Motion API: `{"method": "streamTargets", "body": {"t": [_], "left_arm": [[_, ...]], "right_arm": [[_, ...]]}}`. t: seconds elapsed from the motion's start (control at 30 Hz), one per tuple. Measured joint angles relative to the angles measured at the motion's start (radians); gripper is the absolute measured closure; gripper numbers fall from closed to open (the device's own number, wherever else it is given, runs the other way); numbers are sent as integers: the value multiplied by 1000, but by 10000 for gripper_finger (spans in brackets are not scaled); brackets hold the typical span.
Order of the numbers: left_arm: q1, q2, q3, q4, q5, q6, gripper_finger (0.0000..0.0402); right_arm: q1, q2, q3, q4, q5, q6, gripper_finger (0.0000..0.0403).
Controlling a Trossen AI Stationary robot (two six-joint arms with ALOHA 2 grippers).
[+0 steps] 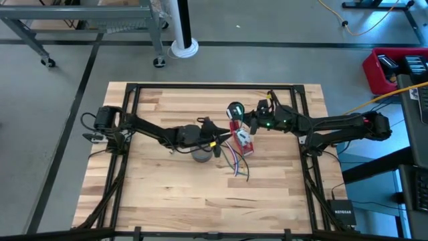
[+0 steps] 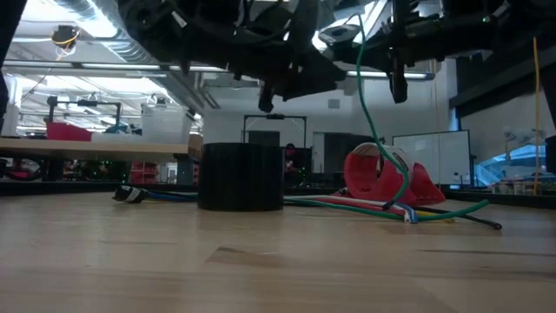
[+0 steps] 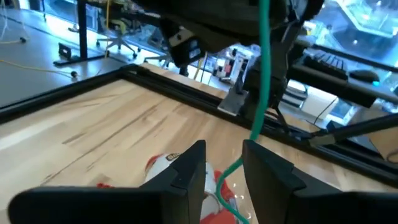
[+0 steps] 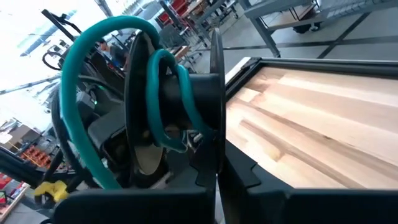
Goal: Coil cords
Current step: Coil the green wire into the spool
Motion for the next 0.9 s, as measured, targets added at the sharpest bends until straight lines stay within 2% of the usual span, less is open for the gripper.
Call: {"method": "streamTargets", "body": {"t": [0.47, 0.9], "left_arm": [[-1, 0, 12, 38, 23, 25, 304], [6, 0, 69, -14, 47, 49, 304]], "right_arm": [[0, 0, 1, 8, -8, 0, 400], [0, 0, 1, 20, -8, -4, 400]]}}
